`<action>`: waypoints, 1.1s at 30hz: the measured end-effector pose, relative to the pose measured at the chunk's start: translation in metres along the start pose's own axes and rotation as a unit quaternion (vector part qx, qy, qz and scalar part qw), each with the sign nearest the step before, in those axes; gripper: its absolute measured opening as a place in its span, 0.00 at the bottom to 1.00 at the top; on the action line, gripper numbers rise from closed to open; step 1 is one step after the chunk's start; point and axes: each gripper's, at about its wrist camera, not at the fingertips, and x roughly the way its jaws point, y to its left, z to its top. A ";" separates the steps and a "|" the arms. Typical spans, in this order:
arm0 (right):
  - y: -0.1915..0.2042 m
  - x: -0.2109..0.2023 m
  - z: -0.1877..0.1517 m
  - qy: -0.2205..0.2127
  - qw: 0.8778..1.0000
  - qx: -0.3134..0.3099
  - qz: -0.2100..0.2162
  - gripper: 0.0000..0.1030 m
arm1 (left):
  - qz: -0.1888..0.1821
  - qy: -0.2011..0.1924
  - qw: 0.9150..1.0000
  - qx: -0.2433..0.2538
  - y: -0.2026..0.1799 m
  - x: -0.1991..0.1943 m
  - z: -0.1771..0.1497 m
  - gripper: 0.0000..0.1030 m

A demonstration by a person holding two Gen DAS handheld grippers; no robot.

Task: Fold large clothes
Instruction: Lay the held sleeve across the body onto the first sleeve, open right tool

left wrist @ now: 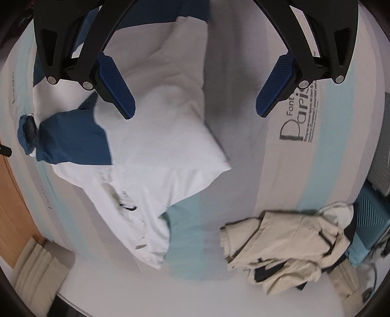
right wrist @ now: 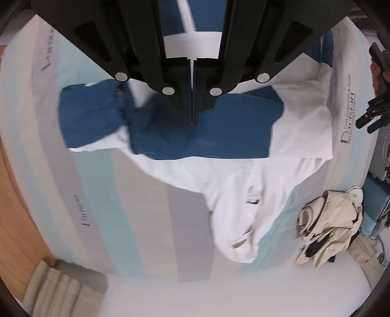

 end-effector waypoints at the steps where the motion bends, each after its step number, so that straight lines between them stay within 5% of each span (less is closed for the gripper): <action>1: 0.008 0.007 -0.003 -0.001 1.000 -0.015 -0.007 0.00 | 0.000 0.003 1.000 -0.005 0.004 0.004 -0.002 0.94; 4: -0.005 0.021 -0.014 0.005 0.998 -0.032 -0.045 0.02 | -0.009 0.011 1.000 -0.016 0.009 0.015 -0.010 0.94; 8: -0.082 0.046 -0.034 0.033 0.996 0.031 -0.077 0.54 | -0.007 0.007 1.000 0.002 -0.001 0.027 -0.018 0.94; 11: -0.121 0.064 -0.043 0.041 0.995 0.050 -0.071 0.58 | -0.017 0.013 1.000 -0.004 -0.011 0.037 -0.025 0.94; 16: -0.131 0.105 -0.044 0.065 0.994 0.030 -0.080 0.65 | -0.021 0.020 0.999 0.024 -0.046 0.059 -0.031 0.94; 20: -0.134 0.131 -0.045 0.077 0.993 0.016 -0.088 0.61 | -0.030 0.032 0.998 0.038 -0.072 0.074 -0.032 0.94; 21: -0.137 0.136 -0.046 0.083 0.992 0.020 -0.089 0.42 | -0.031 0.034 0.998 0.041 -0.078 0.076 -0.033 0.94; 24: -0.146 0.140 -0.047 0.095 0.991 0.034 -0.090 0.13 | -0.028 0.032 0.998 0.050 -0.087 0.077 -0.034 0.94; 33: -0.119 0.089 -0.037 0.074 0.994 0.062 -0.048 0.05 | -0.019 0.025 0.999 0.032 -0.076 0.068 -0.022 0.94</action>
